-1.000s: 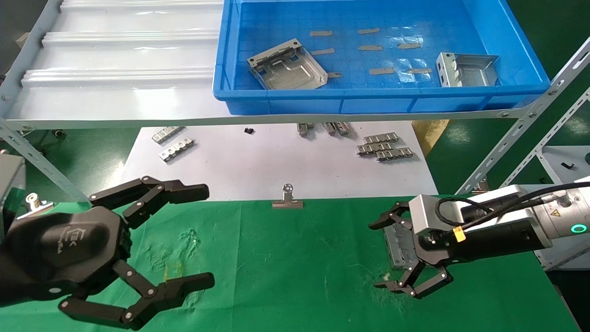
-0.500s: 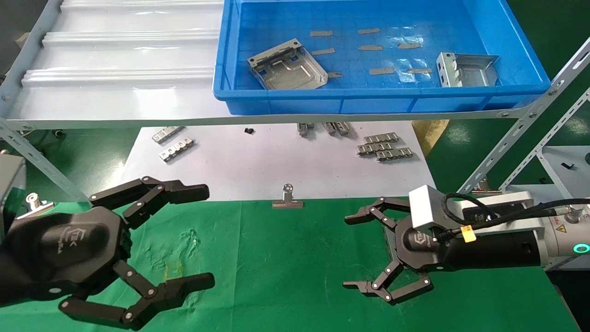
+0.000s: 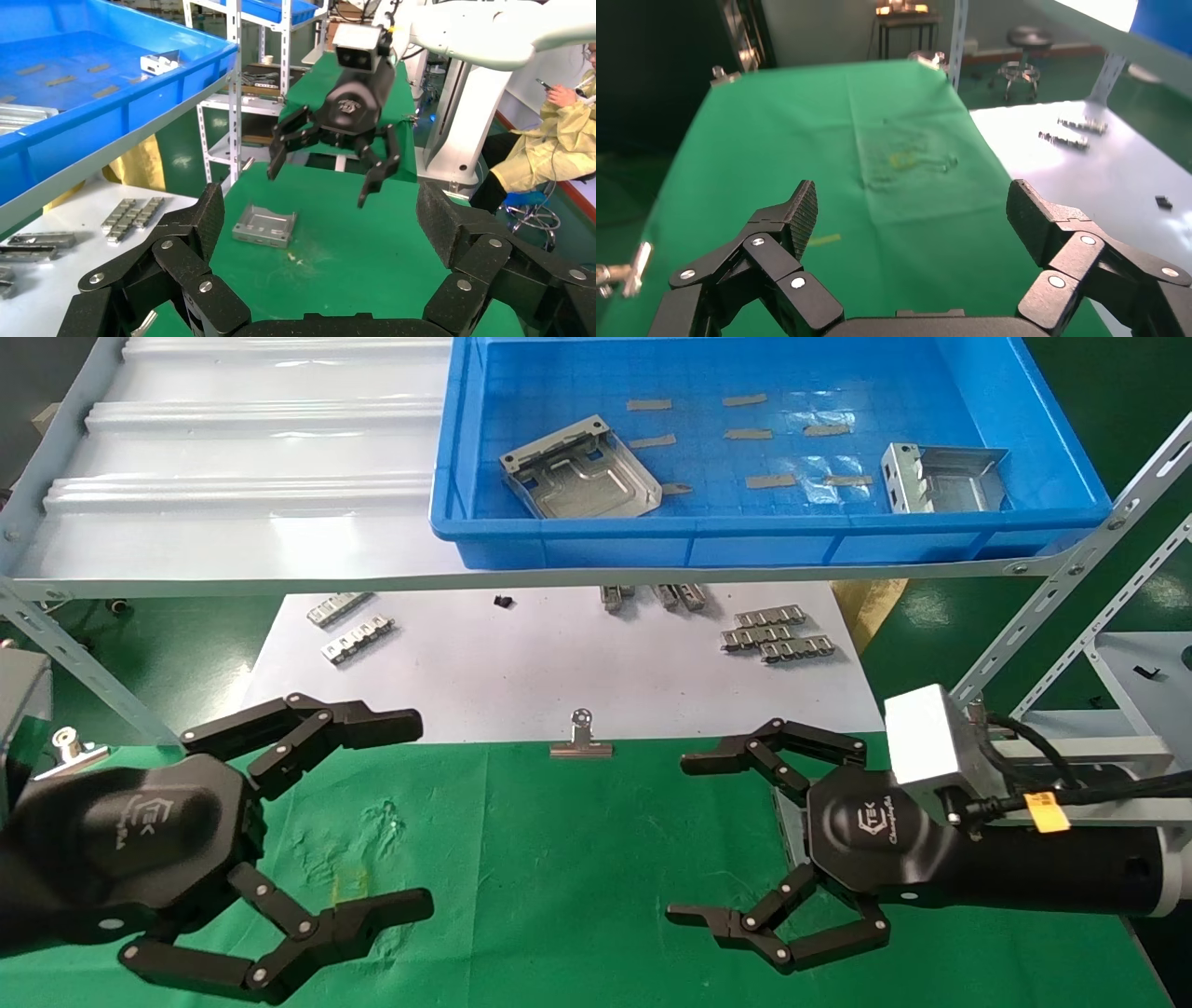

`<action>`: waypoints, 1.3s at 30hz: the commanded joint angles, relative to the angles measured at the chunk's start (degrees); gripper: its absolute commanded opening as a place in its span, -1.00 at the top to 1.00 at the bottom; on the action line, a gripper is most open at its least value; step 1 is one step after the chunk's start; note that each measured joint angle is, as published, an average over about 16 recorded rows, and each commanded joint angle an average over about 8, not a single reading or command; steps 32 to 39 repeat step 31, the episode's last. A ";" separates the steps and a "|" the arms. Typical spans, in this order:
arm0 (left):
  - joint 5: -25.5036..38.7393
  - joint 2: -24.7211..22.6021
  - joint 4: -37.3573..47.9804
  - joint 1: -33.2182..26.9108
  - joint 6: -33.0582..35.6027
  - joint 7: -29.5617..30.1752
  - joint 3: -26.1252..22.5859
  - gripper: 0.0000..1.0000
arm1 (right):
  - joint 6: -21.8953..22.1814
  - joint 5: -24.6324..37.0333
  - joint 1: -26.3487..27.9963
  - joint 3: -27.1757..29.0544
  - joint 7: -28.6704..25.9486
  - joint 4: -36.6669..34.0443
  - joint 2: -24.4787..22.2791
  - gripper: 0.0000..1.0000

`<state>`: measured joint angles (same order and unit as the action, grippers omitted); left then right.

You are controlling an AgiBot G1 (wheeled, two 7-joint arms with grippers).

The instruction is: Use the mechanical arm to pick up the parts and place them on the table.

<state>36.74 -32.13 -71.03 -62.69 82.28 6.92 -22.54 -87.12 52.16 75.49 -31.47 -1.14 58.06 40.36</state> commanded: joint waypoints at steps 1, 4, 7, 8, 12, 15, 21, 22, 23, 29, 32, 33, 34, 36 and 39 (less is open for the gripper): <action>0.00 0.00 0.00 0.00 0.00 0.00 0.00 -1.00 | 0.16 -1.12 -1.52 1.68 -1.05 1.69 -0.58 -1.00; 0.00 0.00 0.00 0.00 0.00 0.00 0.00 -1.00 | 0.39 -2.80 -3.78 4.19 -2.61 4.21 -1.45 -1.00; 0.00 0.00 0.00 0.00 0.00 0.00 0.00 -1.00 | 0.62 -4.47 -6.05 6.71 -4.17 6.74 -2.32 -1.00; 0.00 0.00 0.00 0.00 0.00 0.00 0.00 -1.00 | 0.70 -5.03 -6.81 7.55 -4.70 7.59 -2.61 -1.00; 0.00 0.00 0.00 0.00 0.00 0.00 0.00 -1.00 | 1.00 -7.25 -9.81 10.88 -6.77 10.93 -3.76 -1.00; 0.00 0.00 0.00 0.00 0.00 0.00 0.00 -1.00 | 1.22 -8.80 -11.90 13.20 -8.21 13.26 -4.57 -1.00; -0.01 0.01 0.01 0.01 -0.01 0.00 0.00 -1.00 | 1.44 -10.99 -14.82 16.46 -10.05 16.51 -5.67 -1.00; -0.01 0.01 0.01 0.01 -0.01 0.00 0.00 -1.00 | 1.45 -11.14 -15.00 16.67 -10.13 16.70 -5.75 -1.00; -0.01 0.01 0.01 0.01 -0.02 0.00 0.00 -1.00 | 1.47 -11.30 -15.19 16.88 -10.23 16.91 -5.82 -1.00; -0.01 0.01 0.01 0.01 -0.02 0.00 0.00 -1.00 | 1.52 -11.13 -14.89 16.52 -10.00 16.54 -5.73 -1.00; -0.01 0.01 0.01 0.01 -0.02 0.00 0.00 -1.00 | 1.52 -11.06 -14.80 16.41 -9.95 16.44 -5.69 -1.00; -0.01 0.01 0.01 0.01 -0.02 0.00 0.00 -1.00 | 1.52 -11.06 -14.80 16.41 -9.95 16.44 -5.69 -1.00; -0.01 0.01 0.01 0.01 -0.02 0.00 0.00 -1.00 | 1.52 -11.06 -14.80 16.41 -9.95 16.44 -5.69 -1.00; -0.01 0.01 0.01 0.01 -0.02 0.00 0.00 -1.00 | 1.52 -11.06 -14.80 16.41 -9.95 16.44 -5.69 -1.00; -0.01 0.01 0.01 0.01 -0.02 0.00 0.00 -1.00 | 1.52 -11.06 -14.80 16.41 -9.95 16.44 -5.69 -1.00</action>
